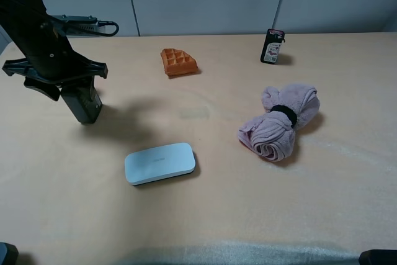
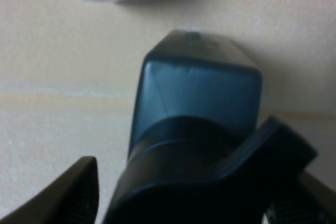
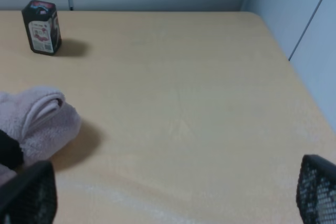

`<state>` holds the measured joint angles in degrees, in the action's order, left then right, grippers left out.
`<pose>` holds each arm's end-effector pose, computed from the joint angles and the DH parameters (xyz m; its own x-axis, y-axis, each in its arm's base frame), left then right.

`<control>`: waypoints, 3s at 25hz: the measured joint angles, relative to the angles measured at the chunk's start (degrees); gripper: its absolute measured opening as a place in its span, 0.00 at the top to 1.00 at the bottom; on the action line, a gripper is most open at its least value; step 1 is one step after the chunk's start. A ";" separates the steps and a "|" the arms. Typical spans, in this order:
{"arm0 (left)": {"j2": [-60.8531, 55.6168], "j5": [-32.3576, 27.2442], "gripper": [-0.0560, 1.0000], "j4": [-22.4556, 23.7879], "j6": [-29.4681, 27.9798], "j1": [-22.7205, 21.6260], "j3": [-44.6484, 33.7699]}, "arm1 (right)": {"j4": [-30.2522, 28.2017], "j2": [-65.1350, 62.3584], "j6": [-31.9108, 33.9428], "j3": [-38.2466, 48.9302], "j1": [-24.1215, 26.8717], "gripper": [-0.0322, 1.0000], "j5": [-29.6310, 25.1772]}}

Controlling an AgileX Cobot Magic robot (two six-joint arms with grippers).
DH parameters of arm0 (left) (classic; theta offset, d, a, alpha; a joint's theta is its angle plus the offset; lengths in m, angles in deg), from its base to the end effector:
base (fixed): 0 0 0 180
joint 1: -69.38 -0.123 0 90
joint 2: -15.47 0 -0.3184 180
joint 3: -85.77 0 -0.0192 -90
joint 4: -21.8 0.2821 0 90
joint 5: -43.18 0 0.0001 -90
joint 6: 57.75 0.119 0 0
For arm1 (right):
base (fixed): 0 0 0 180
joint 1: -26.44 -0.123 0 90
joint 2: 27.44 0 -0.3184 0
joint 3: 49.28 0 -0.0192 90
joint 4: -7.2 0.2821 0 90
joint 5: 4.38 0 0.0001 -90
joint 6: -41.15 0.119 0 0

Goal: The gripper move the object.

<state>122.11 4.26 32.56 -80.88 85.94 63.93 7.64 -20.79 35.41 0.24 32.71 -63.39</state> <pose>0.3401 -0.0865 0.1524 -0.9684 0.0247 -0.2482 0.0119 0.9985 0.0529 0.0150 -0.0009 0.2822 -0.4309 -0.0493 -0.9011 0.0622 0.9945 -0.0842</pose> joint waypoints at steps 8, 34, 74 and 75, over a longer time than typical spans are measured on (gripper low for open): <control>-1.51 -2.46 0.25 0.35 -0.12 0.00 0.05 | 0.00 0.00 0.00 0.00 0.00 0.30 0.00; -37.02 -18.36 0.25 2.86 -0.21 0.00 6.93 | 0.00 0.00 0.00 0.00 0.00 0.30 0.00; -95.46 -23.89 0.25 -5.43 15.64 -13.06 -26.97 | 0.00 0.00 0.00 0.00 0.00 0.30 0.00; -96.26 -23.58 0.25 -5.43 15.66 -13.06 -27.16 | 0.00 0.00 0.00 0.00 0.00 0.30 0.00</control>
<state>25.85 -19.32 27.13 -65.22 72.88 36.77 7.64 -20.79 35.41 0.24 32.71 -63.39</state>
